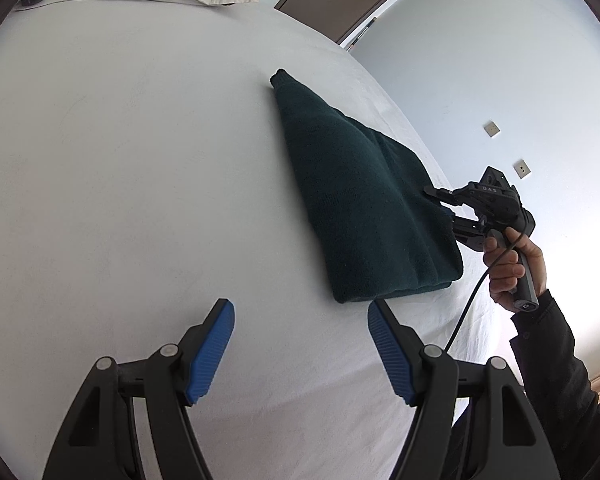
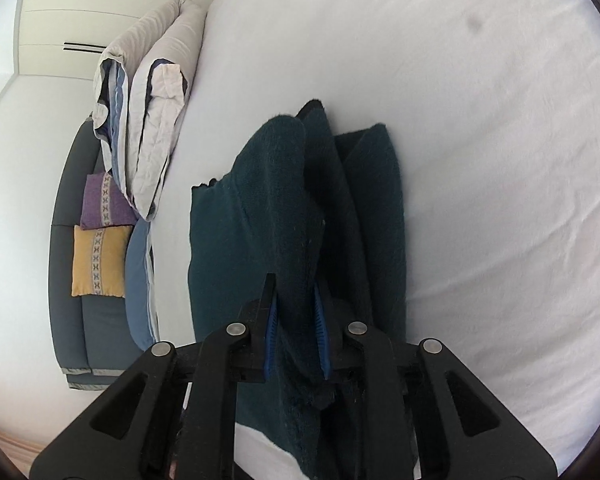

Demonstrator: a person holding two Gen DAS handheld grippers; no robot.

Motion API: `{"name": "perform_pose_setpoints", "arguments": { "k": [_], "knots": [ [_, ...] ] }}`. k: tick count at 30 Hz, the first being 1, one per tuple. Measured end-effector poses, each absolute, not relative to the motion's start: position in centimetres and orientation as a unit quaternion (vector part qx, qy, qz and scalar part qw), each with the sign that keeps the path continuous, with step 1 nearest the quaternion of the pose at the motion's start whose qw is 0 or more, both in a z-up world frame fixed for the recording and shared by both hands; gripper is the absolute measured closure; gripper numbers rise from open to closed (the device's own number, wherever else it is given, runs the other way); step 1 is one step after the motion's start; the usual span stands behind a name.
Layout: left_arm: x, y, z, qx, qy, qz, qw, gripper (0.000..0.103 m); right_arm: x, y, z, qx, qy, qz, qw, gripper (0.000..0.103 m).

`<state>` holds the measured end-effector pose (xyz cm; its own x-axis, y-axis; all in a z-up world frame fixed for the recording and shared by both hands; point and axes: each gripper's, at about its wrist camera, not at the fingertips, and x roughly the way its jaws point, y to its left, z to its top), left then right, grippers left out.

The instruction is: Fold small clothes

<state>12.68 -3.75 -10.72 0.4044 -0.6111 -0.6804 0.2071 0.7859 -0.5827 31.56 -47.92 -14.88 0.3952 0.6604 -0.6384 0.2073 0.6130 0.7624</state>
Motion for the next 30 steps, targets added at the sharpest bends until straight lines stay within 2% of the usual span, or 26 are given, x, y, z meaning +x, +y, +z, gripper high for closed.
{"name": "perform_pose_setpoints", "arguments": {
  "k": [5,9,17,22,27,30],
  "knots": [
    [12.8,-4.0,-11.1,-0.206,0.492,-0.25,0.808,0.032,28.1,-46.0,-15.0,0.371,0.547,0.149,0.735,0.082],
    [12.9,-4.3,-11.0,-0.197,0.496,-0.255,0.806,0.032,26.6,-46.4,-15.2,0.383,0.541,0.122,0.738,0.087],
    [13.1,-3.3,-11.0,-0.198,0.493,-0.255,0.808,0.032,27.5,-48.3,-14.0,0.36,0.568,0.111,0.731,0.089],
    [13.2,-3.0,-10.9,-0.191,0.49,-0.262,0.809,0.032,28.5,-50.4,-15.8,0.381,0.574,0.11,0.717,0.089],
    [14.5,-3.5,-10.2,-0.179,0.482,-0.267,0.815,0.032,27.8,-50.7,-17.0,0.408,0.551,0.135,0.715,0.089],
    [15.5,-3.8,-9.6,-0.168,0.477,-0.272,0.819,0.032,26.0,-50.7,-16.6,0.432,0.536,0.136,0.712,0.083]
  ]
}}
